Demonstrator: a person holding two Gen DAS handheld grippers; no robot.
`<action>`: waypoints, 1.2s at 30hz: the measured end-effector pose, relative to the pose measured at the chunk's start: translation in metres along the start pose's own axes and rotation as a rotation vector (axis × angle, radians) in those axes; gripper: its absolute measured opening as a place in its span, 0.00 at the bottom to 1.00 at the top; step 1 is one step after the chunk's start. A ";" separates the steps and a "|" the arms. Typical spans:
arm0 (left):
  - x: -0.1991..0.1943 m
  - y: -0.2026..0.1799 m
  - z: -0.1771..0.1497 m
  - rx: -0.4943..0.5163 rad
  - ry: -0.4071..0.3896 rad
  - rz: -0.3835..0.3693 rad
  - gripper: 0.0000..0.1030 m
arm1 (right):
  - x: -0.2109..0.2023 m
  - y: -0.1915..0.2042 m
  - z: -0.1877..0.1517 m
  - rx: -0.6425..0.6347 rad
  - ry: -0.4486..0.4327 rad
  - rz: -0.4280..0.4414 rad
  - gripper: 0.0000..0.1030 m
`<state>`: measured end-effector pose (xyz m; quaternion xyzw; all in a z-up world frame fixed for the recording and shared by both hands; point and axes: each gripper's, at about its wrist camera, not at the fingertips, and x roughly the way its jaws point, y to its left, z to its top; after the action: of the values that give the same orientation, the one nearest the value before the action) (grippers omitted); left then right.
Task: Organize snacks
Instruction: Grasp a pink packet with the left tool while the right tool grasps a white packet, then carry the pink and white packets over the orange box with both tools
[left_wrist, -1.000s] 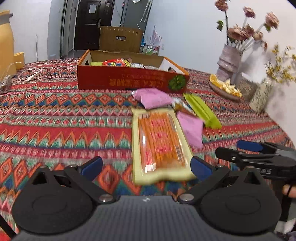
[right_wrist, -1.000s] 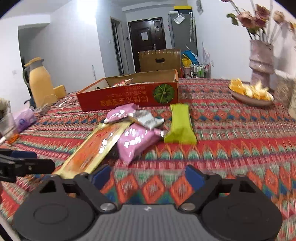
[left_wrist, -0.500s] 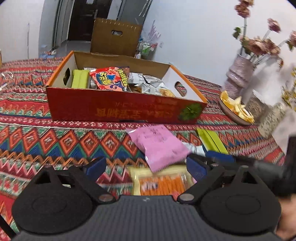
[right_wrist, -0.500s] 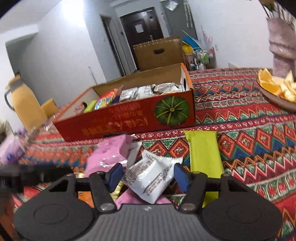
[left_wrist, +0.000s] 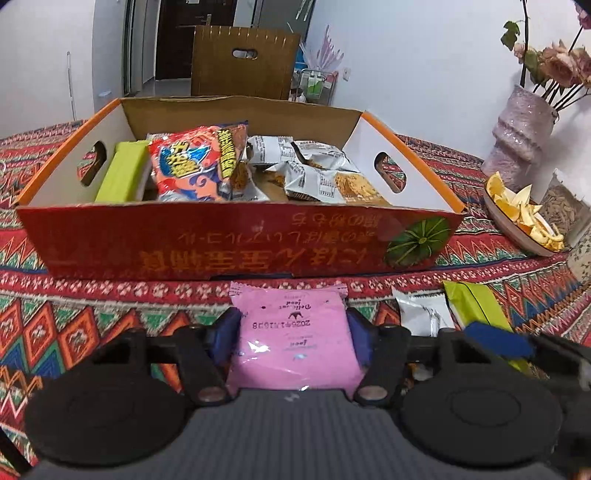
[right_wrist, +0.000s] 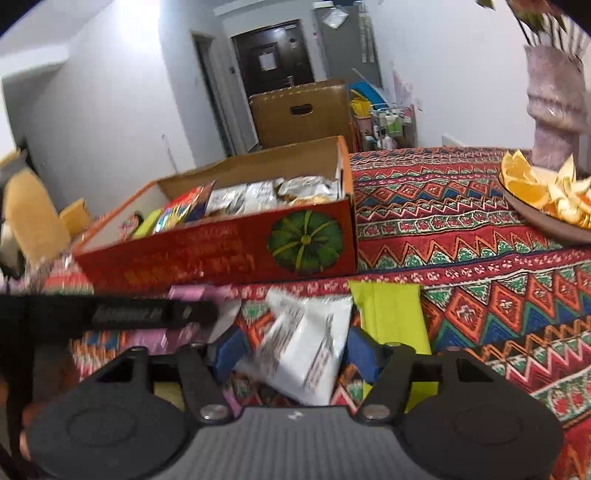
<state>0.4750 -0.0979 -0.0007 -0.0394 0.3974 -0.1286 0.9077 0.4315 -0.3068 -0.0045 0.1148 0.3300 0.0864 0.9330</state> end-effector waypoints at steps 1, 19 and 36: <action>-0.005 0.002 0.000 -0.005 -0.004 -0.001 0.61 | 0.003 -0.001 0.002 0.020 -0.001 0.006 0.62; -0.179 0.050 -0.117 -0.138 -0.139 -0.043 0.61 | -0.066 0.042 -0.027 -0.230 -0.128 -0.037 0.28; -0.244 0.024 -0.194 -0.093 -0.184 -0.122 0.61 | -0.225 0.049 -0.132 -0.221 -0.135 -0.070 0.28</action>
<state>0.1792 -0.0037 0.0371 -0.1171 0.3148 -0.1608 0.9281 0.1708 -0.2927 0.0428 0.0053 0.2590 0.0814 0.9624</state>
